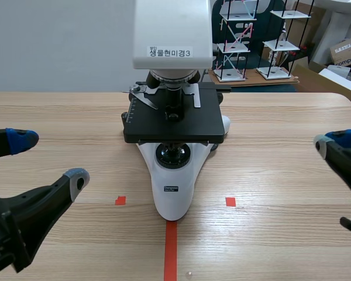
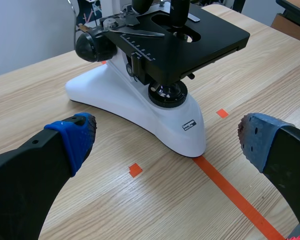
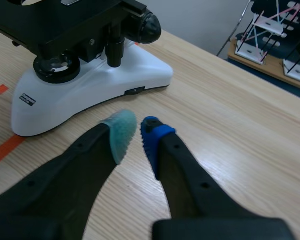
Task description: Point at the coarse focus knob
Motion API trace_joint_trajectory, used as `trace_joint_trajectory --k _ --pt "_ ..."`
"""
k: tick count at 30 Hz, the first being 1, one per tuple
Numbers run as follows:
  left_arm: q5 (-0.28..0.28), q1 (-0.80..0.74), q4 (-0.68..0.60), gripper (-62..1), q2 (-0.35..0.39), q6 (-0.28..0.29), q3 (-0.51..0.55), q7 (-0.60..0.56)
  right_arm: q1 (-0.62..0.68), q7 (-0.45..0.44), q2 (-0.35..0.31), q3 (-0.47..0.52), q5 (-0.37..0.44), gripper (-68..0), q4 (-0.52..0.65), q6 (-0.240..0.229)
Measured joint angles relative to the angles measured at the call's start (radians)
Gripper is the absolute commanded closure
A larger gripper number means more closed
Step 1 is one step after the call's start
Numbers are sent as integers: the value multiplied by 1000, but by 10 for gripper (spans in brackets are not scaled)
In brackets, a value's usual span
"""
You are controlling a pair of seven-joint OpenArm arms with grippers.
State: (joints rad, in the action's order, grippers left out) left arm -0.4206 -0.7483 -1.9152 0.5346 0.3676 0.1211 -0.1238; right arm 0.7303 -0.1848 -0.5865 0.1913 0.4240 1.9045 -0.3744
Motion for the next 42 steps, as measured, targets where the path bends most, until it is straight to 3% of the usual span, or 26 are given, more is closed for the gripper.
trace_joint_trajectory --k 6,14,20,29,36,42 --pt "0 0 0 -602 0 0 0 0 -111 8 -117 4 0 -11 0 0" --pt "0 0 0 -602 0 0 0 0 -372 78 -272 -5 11 -11 -3 2" --pt "0 0 0 -602 0 0 0 0 -552 83 -368 -166 23 -11 -76 0" --pt "0 0 0 -602 0 0 0 0 -895 127 -369 -454 23 -11 -294 0" --pt "0 0 0 -602 0 0 0 0 -1149 123 -362 -680 23 -11 -399 0" --pt "0 0 0 -602 0 0 0 0 -1309 146 -306 -842 22 -11 -501 0"
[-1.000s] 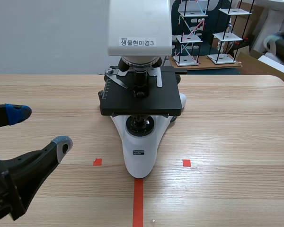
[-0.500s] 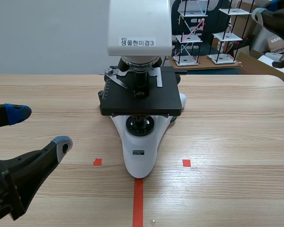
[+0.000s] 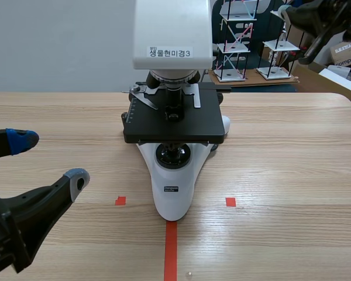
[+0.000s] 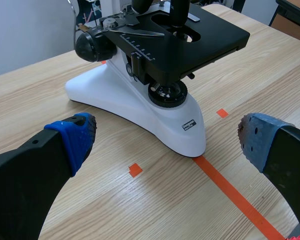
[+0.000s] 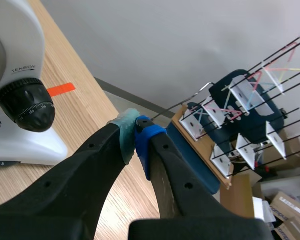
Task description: Point at the coarse focus knob
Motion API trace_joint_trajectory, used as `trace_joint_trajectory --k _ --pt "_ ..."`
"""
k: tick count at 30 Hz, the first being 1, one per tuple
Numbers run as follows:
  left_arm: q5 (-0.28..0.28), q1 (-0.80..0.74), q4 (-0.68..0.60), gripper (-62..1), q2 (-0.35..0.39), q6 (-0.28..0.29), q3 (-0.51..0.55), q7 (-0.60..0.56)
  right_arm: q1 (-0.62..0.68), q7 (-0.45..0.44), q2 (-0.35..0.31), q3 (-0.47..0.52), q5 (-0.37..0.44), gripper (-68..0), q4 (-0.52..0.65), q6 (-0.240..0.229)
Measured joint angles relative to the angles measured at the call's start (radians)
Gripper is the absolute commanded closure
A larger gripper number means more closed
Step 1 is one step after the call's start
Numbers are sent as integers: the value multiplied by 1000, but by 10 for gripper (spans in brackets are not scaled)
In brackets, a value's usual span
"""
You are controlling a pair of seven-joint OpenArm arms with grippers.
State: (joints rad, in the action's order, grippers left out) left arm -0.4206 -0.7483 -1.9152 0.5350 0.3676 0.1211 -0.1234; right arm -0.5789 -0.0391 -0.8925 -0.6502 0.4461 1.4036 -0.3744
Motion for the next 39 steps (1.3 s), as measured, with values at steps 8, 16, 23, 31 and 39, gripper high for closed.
trace_joint_trajectory --k 8,16,23,31,39 --pt "0 0 0 -602 0 0 0 0 -139 50 76 -170 0 -10 -79 -1" --pt "0 0 0 -602 0 0 0 0 -197 62 105 -257 30 -10 -87 -20" --pt "0 0 0 -602 0 0 0 0 -199 90 136 -262 31 -10 -90 -23" --pt "0 0 0 -602 0 0 0 0 -199 124 137 -262 31 -10 -90 -23" --pt "0 0 0 -602 0 0 0 0 -199 124 137 -262 31 -10 -90 -23"
